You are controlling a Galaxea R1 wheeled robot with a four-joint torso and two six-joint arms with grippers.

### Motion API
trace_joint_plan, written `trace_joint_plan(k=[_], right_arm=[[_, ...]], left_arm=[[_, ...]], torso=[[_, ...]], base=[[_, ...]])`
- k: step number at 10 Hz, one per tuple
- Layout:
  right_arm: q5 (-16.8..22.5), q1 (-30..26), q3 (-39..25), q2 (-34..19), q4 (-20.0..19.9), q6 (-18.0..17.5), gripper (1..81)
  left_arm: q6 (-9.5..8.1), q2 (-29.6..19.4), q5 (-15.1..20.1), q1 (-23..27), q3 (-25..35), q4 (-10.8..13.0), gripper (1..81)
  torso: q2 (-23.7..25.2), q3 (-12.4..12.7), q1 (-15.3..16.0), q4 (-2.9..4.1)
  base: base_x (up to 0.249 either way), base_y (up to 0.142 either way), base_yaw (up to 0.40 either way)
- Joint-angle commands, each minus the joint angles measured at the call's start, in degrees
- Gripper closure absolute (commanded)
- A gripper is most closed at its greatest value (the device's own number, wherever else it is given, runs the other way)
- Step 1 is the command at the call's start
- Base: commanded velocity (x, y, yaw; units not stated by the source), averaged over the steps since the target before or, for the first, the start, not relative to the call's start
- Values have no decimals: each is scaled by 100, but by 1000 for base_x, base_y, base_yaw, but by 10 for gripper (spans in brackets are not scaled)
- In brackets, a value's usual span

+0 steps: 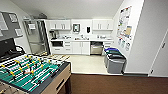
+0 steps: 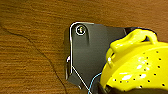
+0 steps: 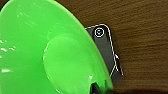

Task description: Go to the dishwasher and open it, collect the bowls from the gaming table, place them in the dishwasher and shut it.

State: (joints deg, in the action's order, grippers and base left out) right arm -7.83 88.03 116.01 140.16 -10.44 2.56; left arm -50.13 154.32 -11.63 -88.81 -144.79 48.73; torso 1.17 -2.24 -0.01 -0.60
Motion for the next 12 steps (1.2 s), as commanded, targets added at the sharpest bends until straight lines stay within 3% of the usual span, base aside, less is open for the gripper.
trace_joint_plan(k=[1, 12], right_arm=[[290, -272, -44, -240, 59, 25, 811], [290, -289, -53, -249, 59, 25, 811]], left_arm=[[12, -155, 196, 228, -23, 32, 811], [12, -164, 196, 228, -23, 58, 811]], torso=[[0, 0, 1, 0], [0, 0, 1, 0]], base=[[196, -72, 0], [197, -70, 0]])
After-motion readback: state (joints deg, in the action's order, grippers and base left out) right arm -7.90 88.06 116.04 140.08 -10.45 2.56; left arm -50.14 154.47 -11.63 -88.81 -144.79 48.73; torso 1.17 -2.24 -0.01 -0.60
